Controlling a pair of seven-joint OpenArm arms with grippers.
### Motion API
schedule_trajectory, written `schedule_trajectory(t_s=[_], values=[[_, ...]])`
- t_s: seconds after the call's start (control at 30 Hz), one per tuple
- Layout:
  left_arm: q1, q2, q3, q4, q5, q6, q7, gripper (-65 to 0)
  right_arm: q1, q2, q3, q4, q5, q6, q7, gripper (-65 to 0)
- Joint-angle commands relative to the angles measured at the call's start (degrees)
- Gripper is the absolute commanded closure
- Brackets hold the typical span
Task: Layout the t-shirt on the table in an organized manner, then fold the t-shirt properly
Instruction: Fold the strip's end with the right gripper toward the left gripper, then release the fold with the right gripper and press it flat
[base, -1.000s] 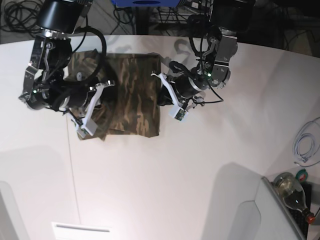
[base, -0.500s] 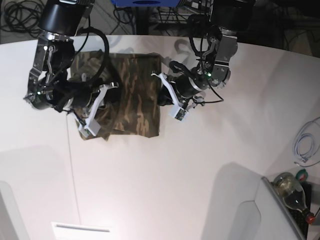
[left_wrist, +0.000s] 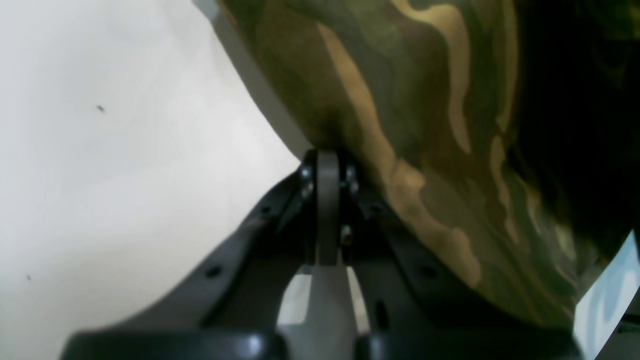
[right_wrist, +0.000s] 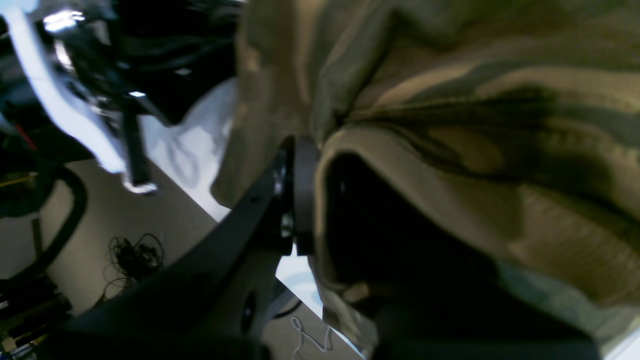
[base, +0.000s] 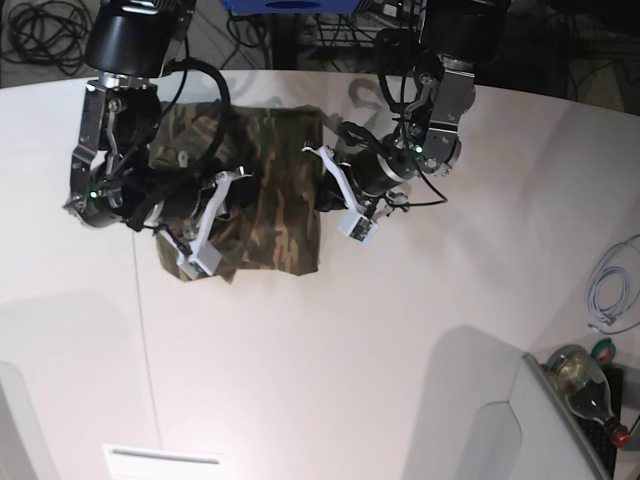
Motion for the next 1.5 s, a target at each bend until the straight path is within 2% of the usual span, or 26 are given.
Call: schedule_trajectory(t_s=[0.0,0.37,0.43,0.57,0.63,0.73,0.83,0.93,1.03,1.13,1.3,1.47], values=[[-0.7,0.1,0.1,1.0,-0.8,-0.5,-0.8,0.0,1.1,0.0,-0.2,0.8,1.4,-0.2,0.7,-0.9],[-0.8,0.2,0.1,1.1,-0.8,-0.5,-0.8,0.0,1.2,0.0,-0.2,-0.6,1.4,-0.2,0.7,-3.0],[-0.8,0.2,-0.2,1.6,-0.9,-0.5,-0.8,0.0,1.4,0.0,-0.1,-2.4,1.4,-0.2,0.7,-9.6],[0.1,-0.7,-0.9,7.6,-0.9,-0.5,-0.5,0.0,1.6,0.0,-0.2,-3.0,1.4,-0.2,1.7,-31.2],[0.9,-1.8,-3.1,10.3,-0.9,-0.5,3.1,0.0,1.3,0.0,-0.3,-2.1,1.4,-0.2,2.5,-39.5],[1.5,-2.4,-5.3,13.0,-0.5,-0.9,6.6,0.0,1.3,0.1,-0.4,-1.1,1.3,-0.2,2.7,-44.0],[3.5,-5.6,-5.5,15.5,-0.5,-0.9,7.1,0.0,1.4,0.1,-0.6,-0.9,1.3,-0.2,2.7,-44.0],[6.1,-9.3,-6.2,18.3,-0.5,-0.6,8.2,0.0,1.4,0.2,-3.5,-0.9,1.3,-0.2,2.8,-44.0],[8.2,-13.9,-6.3,19.9,-0.9,-0.6,10.8,0.0,1.3,0.2,-7.4,-0.9,1.2,-0.3,5.2,-44.0],[10.7,-16.5,-9.4,20.3,-0.9,-0.7,10.8,0.0,1.3,0.4,-12.0,-0.9,1.2,-4.7,7.7,-44.0],[12.8,-16.7,-18.1,20.1,-0.9,-1.0,10.8,0.0,1.6,0.4,-18.1,-0.9,1.2,-9.8,10.2,-44.0],[13.8,-16.8,-22.8,20.1,-0.5,-1.0,10.8,0.0,2.5,0.5,-27.4,-0.9,1.1,-16.3,13.9,-44.0]])
